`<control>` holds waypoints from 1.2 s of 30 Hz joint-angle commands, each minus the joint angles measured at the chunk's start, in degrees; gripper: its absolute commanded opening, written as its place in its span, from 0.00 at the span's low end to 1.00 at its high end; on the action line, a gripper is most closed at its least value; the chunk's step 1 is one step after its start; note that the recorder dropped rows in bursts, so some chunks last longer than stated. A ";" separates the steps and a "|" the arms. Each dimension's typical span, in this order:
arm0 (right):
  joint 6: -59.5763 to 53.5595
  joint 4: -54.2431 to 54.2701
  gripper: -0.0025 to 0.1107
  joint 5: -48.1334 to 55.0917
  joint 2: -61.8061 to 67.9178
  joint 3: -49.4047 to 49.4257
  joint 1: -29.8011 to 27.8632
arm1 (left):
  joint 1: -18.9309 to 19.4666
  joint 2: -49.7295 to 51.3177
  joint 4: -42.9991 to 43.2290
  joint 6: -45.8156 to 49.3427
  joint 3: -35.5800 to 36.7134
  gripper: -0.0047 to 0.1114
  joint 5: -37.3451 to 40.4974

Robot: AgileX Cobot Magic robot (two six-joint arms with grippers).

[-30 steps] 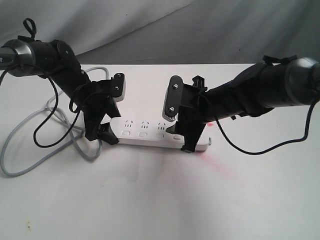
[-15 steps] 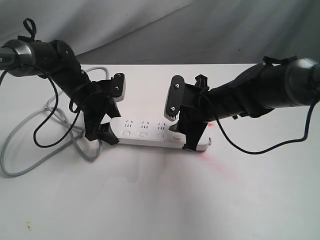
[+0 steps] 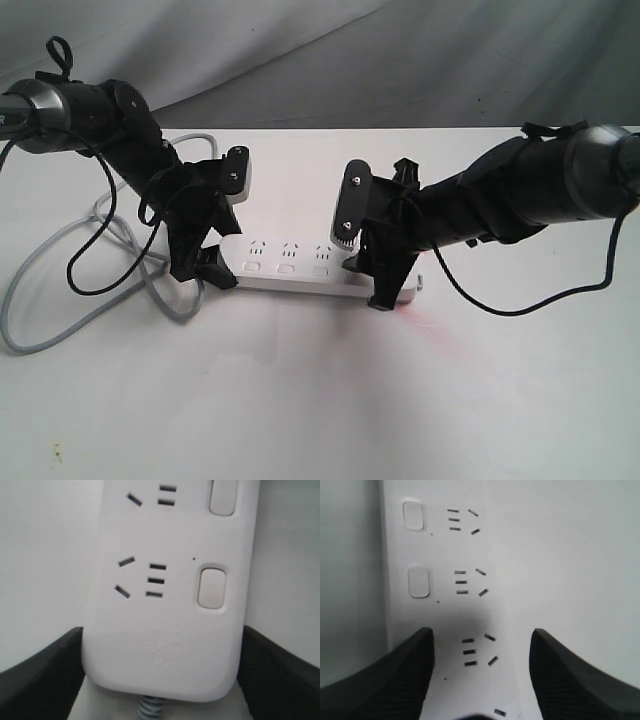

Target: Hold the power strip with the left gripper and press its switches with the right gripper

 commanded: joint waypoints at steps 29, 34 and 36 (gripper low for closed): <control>-1.89 0.92 0.49 -1.33 3.29 2.54 -0.37 | 0.01 0.09 1.25 0.05 0.07 0.64 -1.42; -2.91 0.15 0.49 -2.15 3.29 3.34 -0.37 | 0.01 0.09 1.25 0.16 0.07 0.64 -1.42; -2.91 0.16 0.49 -2.05 3.29 3.34 -0.37 | 0.01 0.09 1.25 0.16 0.07 0.64 -1.42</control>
